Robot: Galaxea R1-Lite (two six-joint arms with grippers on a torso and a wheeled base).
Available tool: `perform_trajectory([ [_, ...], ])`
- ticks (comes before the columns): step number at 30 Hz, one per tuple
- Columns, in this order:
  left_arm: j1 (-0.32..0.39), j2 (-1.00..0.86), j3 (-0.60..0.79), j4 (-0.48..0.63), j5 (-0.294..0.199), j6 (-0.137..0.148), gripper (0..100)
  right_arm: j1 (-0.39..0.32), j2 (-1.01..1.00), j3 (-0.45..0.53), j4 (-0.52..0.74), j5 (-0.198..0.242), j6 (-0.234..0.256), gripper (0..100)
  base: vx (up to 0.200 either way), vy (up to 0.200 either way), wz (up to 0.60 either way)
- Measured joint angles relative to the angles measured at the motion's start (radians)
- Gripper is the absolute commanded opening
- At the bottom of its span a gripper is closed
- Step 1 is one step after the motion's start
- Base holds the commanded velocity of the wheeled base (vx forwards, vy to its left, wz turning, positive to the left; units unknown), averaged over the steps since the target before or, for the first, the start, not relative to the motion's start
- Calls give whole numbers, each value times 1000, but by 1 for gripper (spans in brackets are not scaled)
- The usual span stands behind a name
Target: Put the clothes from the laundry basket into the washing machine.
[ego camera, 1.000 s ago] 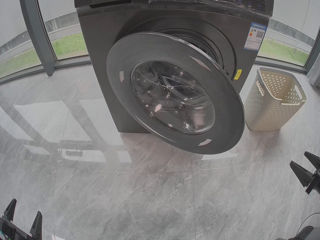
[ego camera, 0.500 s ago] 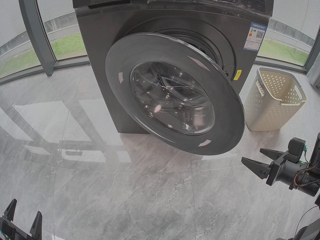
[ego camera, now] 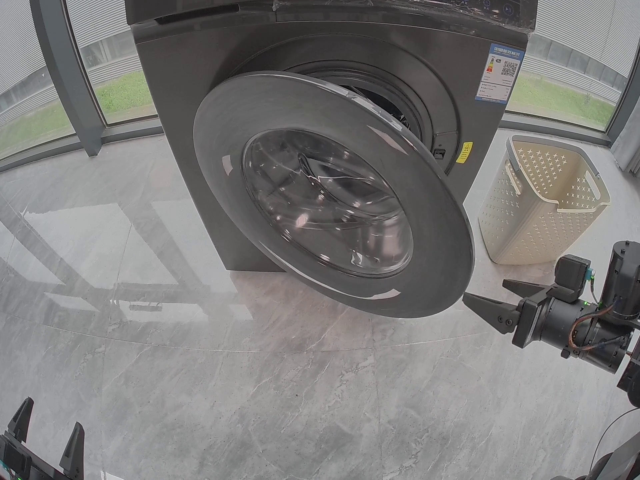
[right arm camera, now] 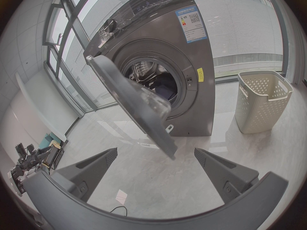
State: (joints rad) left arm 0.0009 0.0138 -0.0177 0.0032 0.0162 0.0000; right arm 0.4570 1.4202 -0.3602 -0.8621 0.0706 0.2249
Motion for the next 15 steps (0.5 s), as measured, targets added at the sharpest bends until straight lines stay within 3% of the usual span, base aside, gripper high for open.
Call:
perform_trajectory([
  [7, 1, 0, 0, 0, 0, 1, 100, -6, 47, -59, -3, -20, 1, 100, 0, 0, 0],
  [15, 1, 1, 0, 0, 0, 1, 100, -92, 103, -81, -82, -72, -1, 100, 0, 0, 0],
])
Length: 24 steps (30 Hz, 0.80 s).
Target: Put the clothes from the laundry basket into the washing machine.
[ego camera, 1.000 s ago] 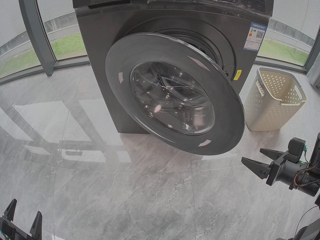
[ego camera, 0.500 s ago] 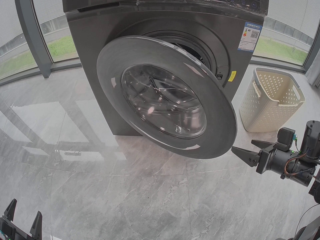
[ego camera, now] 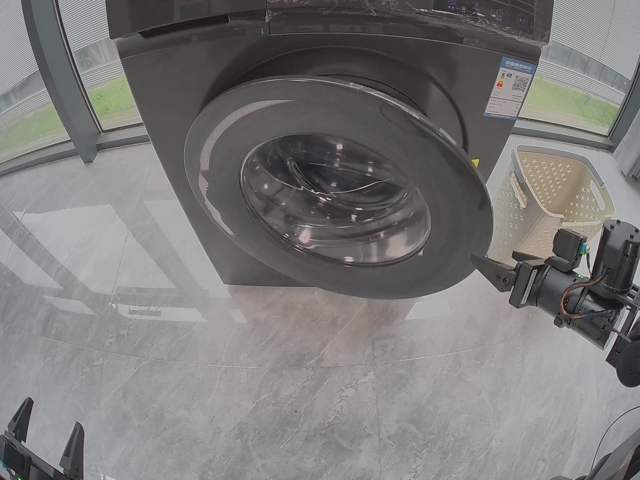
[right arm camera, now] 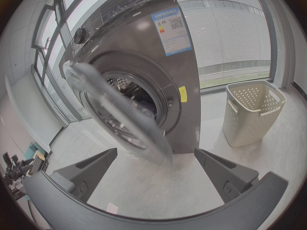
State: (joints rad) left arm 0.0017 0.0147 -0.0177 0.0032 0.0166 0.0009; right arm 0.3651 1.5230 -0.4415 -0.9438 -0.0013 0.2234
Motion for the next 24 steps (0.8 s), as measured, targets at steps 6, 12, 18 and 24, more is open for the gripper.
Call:
perform_trajectory([
  [6, -1, 0, 0, 0, 0, -1, 100, 60, 17, 53, -7, 2, -4, 100, 100, 0, 0],
  [12, -1, 0, 0, 0, 0, -2, 100, 169, 27, 65, -88, 4, 4, 100, 200, 0, 0],
  [18, 0, 0, 0, 0, 0, -4, 100, 190, 71, 20, -234, -3, 3, 100, 100, 0, 0],
  [24, -1, 1, 0, 0, 0, -5, 100, 177, 122, -53, -280, -6, 2, 100, 0, 0, 0],
])
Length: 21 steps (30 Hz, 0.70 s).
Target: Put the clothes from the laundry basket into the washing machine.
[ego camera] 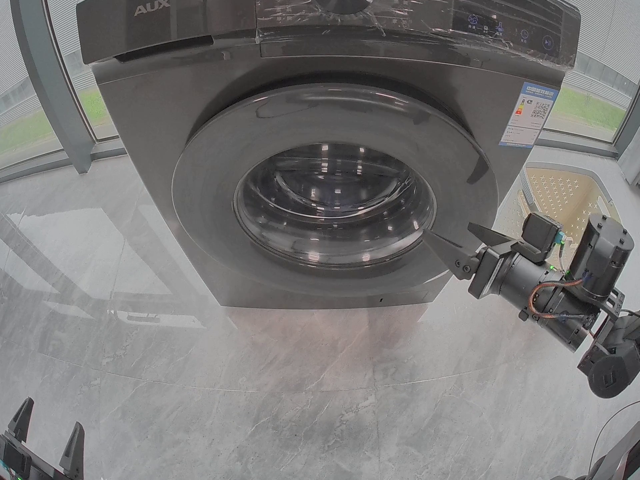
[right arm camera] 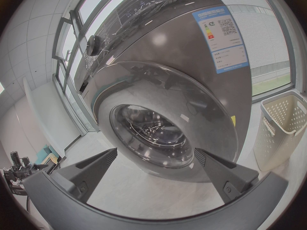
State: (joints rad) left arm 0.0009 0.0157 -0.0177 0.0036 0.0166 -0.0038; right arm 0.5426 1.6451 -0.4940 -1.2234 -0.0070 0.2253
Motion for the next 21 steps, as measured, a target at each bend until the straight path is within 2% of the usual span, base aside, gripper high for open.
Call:
perform_trajectory([
  [5, 0, 0, 0, 0, 0, -3, 100, -35, 18, -43, -3, -5, -11, 100, 0, 0, 0],
  [9, 0, 0, 0, 0, -1, -4, 100, -51, 21, -49, -5, -43, -25, 100, 0, 0, 0],
  [18, 0, 0, 0, 0, -1, -6, 100, -57, 24, -60, -6, -50, -21, 100, 200, 0, 0],
  [21, 0, 0, 0, 0, 0, -8, 100, -54, 24, -63, 7, -46, -19, 100, 0, 0, 0],
])
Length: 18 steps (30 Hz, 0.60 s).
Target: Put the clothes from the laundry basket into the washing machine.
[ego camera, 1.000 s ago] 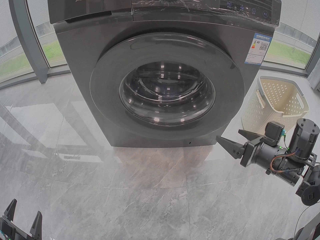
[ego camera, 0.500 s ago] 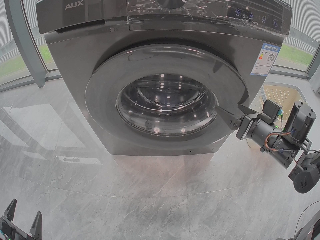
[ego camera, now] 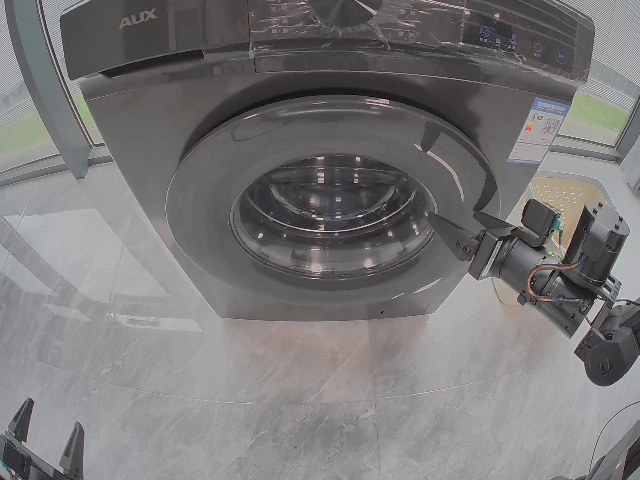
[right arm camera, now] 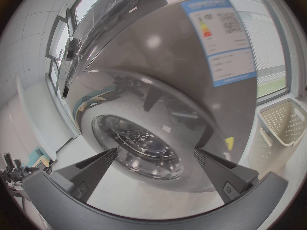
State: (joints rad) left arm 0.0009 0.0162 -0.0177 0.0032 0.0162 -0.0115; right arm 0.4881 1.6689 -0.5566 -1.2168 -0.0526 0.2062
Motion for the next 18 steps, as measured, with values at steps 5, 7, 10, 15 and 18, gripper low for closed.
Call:
perform_trajectory([
  [5, 0, 0, 0, -1, 0, 0, 100, -10, 2, -5, 10, 1, 4, 100, 0, 0, 0],
  [7, 0, 0, 0, 0, 1, -1, 100, -10, 2, 5, 6, -6, 4, 100, 0, 0, 0],
  [10, 0, 0, 0, 0, 1, -2, 100, -11, -1, 27, -7, -20, 1, 100, 0, 0, 0],
  [15, 1, 0, 0, 0, 0, -1, 100, 29, -27, 88, -73, -27, -16, 100, 0, 0, 0],
  [18, 1, 0, 0, 0, 0, -1, 100, 88, -55, 161, -78, -16, -19, 100, 0, 0, 0],
])
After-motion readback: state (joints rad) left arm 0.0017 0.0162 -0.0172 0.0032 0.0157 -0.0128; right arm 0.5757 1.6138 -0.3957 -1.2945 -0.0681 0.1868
